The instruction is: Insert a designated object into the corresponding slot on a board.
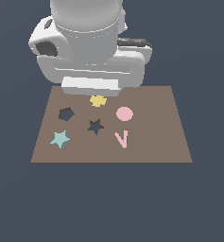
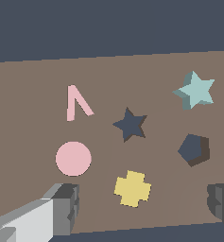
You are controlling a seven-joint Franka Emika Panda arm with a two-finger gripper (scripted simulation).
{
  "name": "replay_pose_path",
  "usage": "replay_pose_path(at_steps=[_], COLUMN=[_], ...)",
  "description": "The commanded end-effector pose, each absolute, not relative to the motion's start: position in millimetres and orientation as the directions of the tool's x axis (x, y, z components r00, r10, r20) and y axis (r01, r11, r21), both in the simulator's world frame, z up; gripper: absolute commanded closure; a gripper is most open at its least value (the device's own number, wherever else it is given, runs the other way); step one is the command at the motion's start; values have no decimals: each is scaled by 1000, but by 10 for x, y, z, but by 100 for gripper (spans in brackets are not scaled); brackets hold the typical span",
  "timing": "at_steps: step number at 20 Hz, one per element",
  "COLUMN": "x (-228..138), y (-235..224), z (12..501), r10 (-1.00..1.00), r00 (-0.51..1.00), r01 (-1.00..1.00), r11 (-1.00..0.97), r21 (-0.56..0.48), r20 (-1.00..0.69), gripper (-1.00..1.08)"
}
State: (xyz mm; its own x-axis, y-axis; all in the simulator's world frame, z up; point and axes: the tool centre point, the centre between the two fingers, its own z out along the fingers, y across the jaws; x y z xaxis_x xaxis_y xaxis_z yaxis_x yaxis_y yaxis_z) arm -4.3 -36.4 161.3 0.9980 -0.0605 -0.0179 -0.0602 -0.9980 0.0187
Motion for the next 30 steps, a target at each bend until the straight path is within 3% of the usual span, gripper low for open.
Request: replay_pose_path(at_steps=[1, 10, 19, 30], x=[-43, 28, 241, 635], y=[-364, -385, -481, -843], z=[1613, 1559, 1391, 1018], r10=[-61, -122, -308, -680], r00=[998, 992, 951, 733], r01=[-60, -121, -308, -680], r11=[-998, -992, -951, -733], r21=[19, 19, 18, 13], r20=[-18, -17, -12, -4], gripper=[-92, -92, -92, -92])
